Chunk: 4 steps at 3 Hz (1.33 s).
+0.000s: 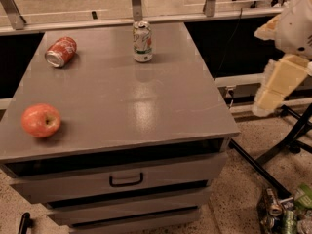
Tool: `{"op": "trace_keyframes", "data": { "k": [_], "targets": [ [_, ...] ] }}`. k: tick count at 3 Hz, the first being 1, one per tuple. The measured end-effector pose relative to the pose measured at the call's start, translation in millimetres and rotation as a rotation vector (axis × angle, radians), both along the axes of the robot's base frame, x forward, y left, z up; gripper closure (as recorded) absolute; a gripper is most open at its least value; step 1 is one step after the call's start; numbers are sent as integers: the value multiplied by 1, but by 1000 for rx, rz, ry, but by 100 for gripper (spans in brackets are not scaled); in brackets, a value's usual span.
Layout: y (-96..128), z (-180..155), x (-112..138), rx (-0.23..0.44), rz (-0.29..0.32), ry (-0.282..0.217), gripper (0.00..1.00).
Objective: Knock 7up can over
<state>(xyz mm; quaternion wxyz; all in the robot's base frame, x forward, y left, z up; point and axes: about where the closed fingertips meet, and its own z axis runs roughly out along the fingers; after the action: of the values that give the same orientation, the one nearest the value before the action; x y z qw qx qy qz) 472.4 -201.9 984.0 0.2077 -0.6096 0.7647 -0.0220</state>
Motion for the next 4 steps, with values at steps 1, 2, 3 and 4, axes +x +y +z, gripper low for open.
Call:
{"op": "trace_keyframes", "data": {
  "k": [1,2,3,4],
  "targets": [
    [35,9,61,120,74,-75,0],
    [84,31,140,309,134,-186,0],
    [129,40,201,465,133,-266,0],
    [161,36,252,613,92,-299,0]
  ]
}}
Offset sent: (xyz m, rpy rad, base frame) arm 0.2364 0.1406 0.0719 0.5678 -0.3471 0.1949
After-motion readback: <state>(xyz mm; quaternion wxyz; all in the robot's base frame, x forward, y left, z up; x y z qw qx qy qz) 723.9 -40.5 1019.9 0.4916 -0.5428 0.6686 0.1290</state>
